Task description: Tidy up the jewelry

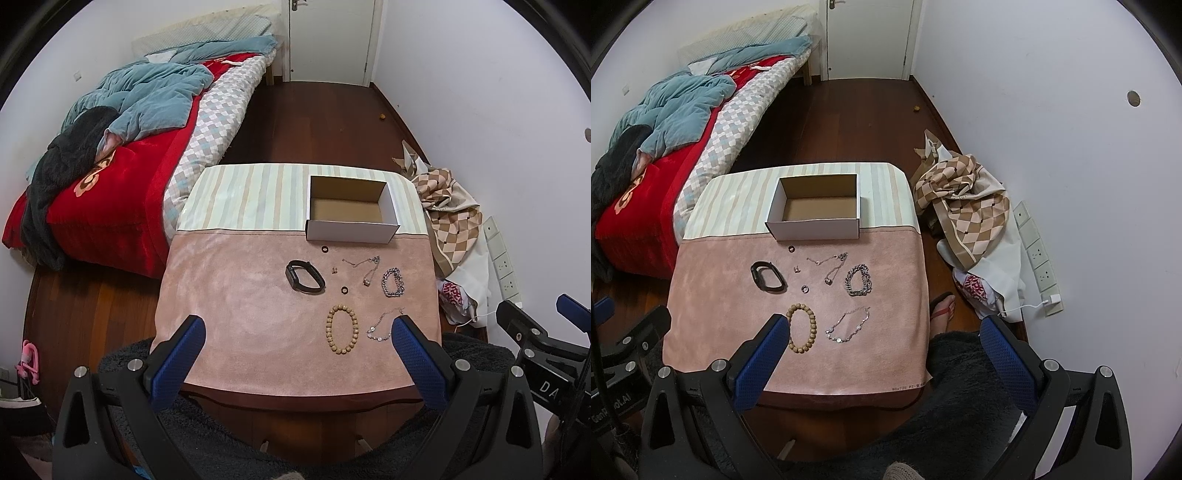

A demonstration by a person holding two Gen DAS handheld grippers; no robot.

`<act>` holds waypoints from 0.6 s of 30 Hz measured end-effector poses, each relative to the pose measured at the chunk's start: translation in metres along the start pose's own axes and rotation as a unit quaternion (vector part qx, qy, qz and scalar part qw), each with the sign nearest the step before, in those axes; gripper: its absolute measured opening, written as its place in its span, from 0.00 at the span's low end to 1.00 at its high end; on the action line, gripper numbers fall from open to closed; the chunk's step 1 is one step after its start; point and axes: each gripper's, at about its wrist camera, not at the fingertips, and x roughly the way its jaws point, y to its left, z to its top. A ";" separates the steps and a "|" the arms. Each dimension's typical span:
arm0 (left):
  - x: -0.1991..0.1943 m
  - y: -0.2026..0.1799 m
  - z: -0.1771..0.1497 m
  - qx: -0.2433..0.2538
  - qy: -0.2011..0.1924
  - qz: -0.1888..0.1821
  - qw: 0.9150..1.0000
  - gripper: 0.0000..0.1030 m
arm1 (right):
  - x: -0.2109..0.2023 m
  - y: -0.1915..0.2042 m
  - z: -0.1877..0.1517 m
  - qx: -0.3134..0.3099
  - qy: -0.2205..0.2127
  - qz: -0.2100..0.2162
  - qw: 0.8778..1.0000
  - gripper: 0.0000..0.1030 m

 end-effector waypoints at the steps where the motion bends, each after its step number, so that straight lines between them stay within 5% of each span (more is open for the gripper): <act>1: 0.000 0.000 0.000 0.000 0.000 0.000 1.000 1.00 | 0.000 0.000 0.000 0.000 0.000 0.000 1.000 1.00; 18: -0.003 -0.005 0.000 0.002 -0.003 -0.001 1.000 1.00 | -0.002 -0.004 0.003 0.002 -0.004 0.001 1.000 1.00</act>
